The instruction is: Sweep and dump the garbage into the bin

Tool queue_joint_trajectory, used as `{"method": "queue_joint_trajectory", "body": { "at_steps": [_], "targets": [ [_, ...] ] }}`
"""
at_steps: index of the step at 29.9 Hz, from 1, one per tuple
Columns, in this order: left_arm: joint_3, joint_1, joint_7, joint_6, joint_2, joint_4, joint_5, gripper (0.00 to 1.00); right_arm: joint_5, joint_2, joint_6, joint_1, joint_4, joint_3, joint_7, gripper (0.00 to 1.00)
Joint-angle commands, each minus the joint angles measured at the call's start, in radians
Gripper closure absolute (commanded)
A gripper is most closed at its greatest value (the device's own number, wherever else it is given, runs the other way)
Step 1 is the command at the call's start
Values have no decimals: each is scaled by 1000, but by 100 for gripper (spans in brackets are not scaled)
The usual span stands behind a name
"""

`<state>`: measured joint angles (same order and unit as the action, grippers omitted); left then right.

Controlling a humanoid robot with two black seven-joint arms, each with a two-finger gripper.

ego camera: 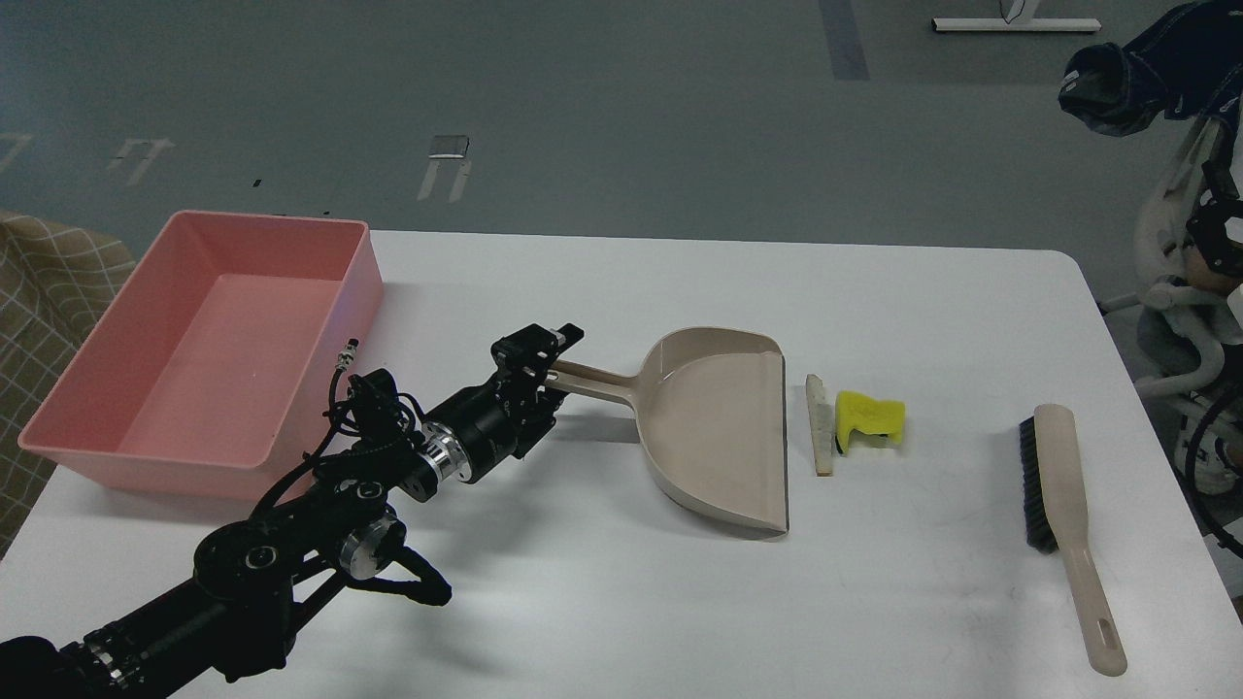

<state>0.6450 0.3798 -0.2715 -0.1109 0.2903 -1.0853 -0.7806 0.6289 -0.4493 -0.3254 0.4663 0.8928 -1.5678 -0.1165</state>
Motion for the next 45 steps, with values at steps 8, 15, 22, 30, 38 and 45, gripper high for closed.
{"method": "queue_joint_trajectory", "body": {
  "at_steps": [8, 15, 22, 30, 38, 45],
  "targets": [
    [-4, -4, 0, 2, 1, 1, 0, 57, 0, 1, 0, 0, 0, 0, 0, 0],
    [-4, 1, 0, 17, 6, 1, 0, 67, 0, 1, -1, 0, -3, -1, 0, 0],
    [-4, 5, -2, 17, 12, -5, -25, 75, 0, 1, -1, -3, -2, -9, 0, 0],
    [-2, 10, -40, 17, 32, -39, -121, 82, 0, -22, -3, -5, 1, -14, 5, 0],
    [-2, 10, -54, 14, 119, -119, -189, 82, 8, -166, -15, -37, 6, 32, 8, 0],
    [-2, 21, -75, -7, 220, -172, -189, 83, 43, -357, -17, -86, 27, 201, -2, 0]
  ]
}}
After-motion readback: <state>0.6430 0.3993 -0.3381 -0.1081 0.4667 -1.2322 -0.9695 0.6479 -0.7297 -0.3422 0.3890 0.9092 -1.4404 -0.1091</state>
